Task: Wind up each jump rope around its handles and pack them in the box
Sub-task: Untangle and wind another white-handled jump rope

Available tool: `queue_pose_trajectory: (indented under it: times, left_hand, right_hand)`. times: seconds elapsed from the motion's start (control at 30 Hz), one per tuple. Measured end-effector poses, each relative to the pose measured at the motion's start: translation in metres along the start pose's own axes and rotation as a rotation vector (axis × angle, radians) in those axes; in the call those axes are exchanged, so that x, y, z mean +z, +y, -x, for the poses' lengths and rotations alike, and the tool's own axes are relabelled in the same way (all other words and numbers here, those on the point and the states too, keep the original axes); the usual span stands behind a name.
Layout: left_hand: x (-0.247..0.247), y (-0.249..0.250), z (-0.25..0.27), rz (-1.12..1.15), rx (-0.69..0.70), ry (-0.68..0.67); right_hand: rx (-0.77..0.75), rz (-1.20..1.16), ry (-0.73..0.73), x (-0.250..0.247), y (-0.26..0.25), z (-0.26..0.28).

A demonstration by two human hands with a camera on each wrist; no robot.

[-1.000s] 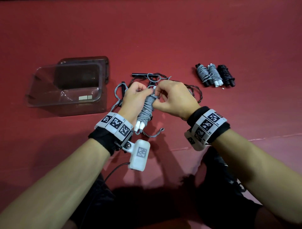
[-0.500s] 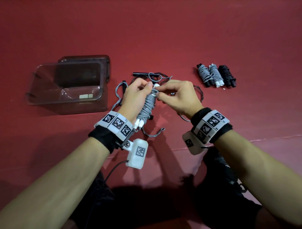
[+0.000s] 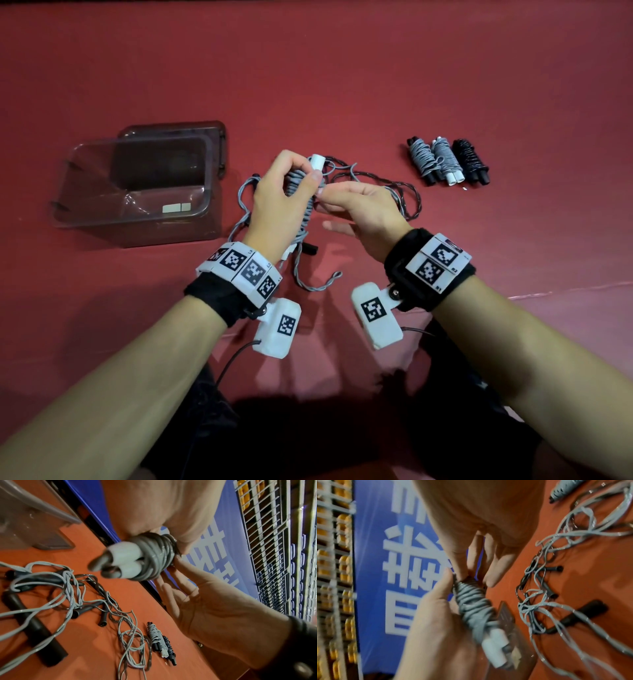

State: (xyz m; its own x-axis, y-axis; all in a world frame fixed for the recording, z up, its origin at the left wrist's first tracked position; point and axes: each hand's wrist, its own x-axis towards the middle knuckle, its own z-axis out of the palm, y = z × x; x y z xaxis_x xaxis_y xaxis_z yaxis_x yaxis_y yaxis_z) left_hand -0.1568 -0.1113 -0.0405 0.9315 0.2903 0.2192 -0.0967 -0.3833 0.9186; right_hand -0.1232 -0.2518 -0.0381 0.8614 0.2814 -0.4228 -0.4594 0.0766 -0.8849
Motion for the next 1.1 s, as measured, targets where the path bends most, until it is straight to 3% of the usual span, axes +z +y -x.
queue_pose_trajectory:
  times: [0.3,0.67,0.83,0.9,1.0,1.1]
  left_hand:
    - [-0.001,0.006,0.006,-0.041,0.081,-0.061]
    - [-0.001,-0.006,-0.005,-0.224,0.08,-0.157]
    - [0.002,-0.011,0.004,-0.136,0.09,-0.091]
    - [0.002,-0.014,0.005,0.016,-0.006,-0.062]
    - [0.002,-0.017,-0.006,0.289,-0.378,-0.04]
    - [0.001,-0.014,-0.011,0.221,-0.419,-0.126]
  right_hand:
    - [0.125,-0.159,-0.034,0.0,0.002,0.001]
    - [0.133,-0.075,0.002,0.001,0.003,0.001]
    - [0.143,-0.069,0.0,0.002,0.006,-0.001]
    - [0.093,-0.029,-0.01,0.002,0.002,-0.002]
    - [-0.013,0.04,0.008,0.003,-0.002,-0.004]
    - [-0.067,0.072,0.015,0.004,-0.001,-0.005]
